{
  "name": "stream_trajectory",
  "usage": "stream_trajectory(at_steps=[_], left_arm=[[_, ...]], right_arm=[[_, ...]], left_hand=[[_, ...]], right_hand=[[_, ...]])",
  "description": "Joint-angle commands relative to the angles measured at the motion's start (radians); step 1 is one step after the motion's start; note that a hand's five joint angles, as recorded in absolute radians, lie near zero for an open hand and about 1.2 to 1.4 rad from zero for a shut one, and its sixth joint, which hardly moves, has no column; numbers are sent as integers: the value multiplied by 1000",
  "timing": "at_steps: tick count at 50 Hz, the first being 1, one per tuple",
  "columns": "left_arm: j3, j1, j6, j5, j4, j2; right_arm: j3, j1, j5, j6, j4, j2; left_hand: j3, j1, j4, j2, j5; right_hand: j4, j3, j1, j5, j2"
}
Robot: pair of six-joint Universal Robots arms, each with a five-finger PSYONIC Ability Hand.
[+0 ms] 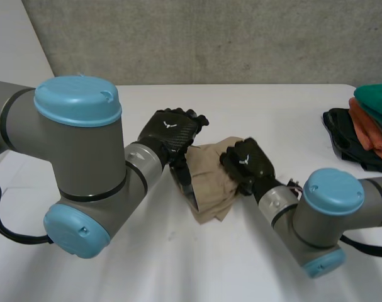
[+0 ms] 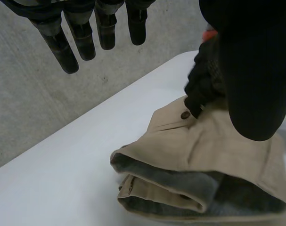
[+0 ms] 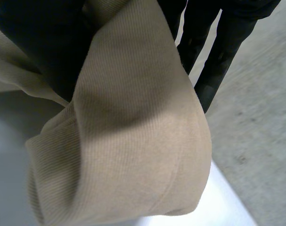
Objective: Fold the laundry.
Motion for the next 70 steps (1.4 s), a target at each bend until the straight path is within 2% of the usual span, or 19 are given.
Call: stream_trajectory(at_steps=[1, 7, 11, 15, 21, 26, 31, 39, 43, 47, 56, 61, 63, 70], left_arm=[[6, 1, 1, 3, 3, 35], [25, -1, 2, 3, 37, 68], [42, -8, 5, 6, 77, 91], [66, -22, 5, 37, 87, 91], [92, -50, -2, 96, 87, 95], [92, -68, -2, 118, 87, 102], [79, -86, -4, 185, 89, 104], [57, -93, -24, 332, 90, 122], [48, -93, -28, 368, 92, 130], [46, -93, -28, 366, 98, 131], [40, -96, -33, 366, 100, 130], [25, -96, -33, 370, 101, 131], [25, -97, -33, 370, 103, 131], [25, -97, -33, 370, 104, 145]], right_arm=[[-108, -18, -2, 25, 11, -48], [-203, -78, -10, 97, 32, -130], [-320, -168, -42, 160, 95, -186], [-417, -277, -91, 238, 109, -204], [-555, -515, -179, 378, 105, -215], [-613, -691, -280, 510, 97, -155], [-674, -822, -442, 643, 68, -16], [-667, -929, -533, 660, -26, 164], [-653, -951, -575, 657, -35, 224], [-627, -951, -618, 651, -35, 250], [-610, -954, -607, 570, -43, 265], [-609, -954, -544, 565, -27, 247], [-605, -952, -501, 563, -23, 225], [-540, -954, -501, 571, -27, 86]], left_hand=[[-29, -16, -31, -25, -48], [-29, -16, -31, -25, -48], [-25, -12, -27, -21, -44], [-25, -12, -27, -21, -44], [-29, -16, -31, -25, -48], [-29, -16, -31, -25, -48], [-29, -16, -31, -25, -48], [-29, -16, -31, -25, -48], [-29, -16, -31, -25, -48], [-29, -16, -31, -25, -48], [-29, -16, -31, -25, -48], [-29, -16, -31, -25, -48], [-29, -16, -31, -25, -48], [-29, -16, -31, -25, -48]], right_hand=[[223, 268, 447, 378, 278], [223, 268, 447, 378, 278], [223, 268, 447, 378, 278], [223, 268, 447, 378, 278], [223, 268, 447, 378, 278], [223, 268, 447, 378, 278], [223, 268, 447, 378, 278], [223, 268, 447, 378, 278], [223, 268, 447, 378, 278], [223, 268, 447, 378, 278], [223, 268, 447, 378, 278], [223, 268, 447, 378, 278], [223, 268, 447, 378, 278], [223, 268, 447, 378, 278]])
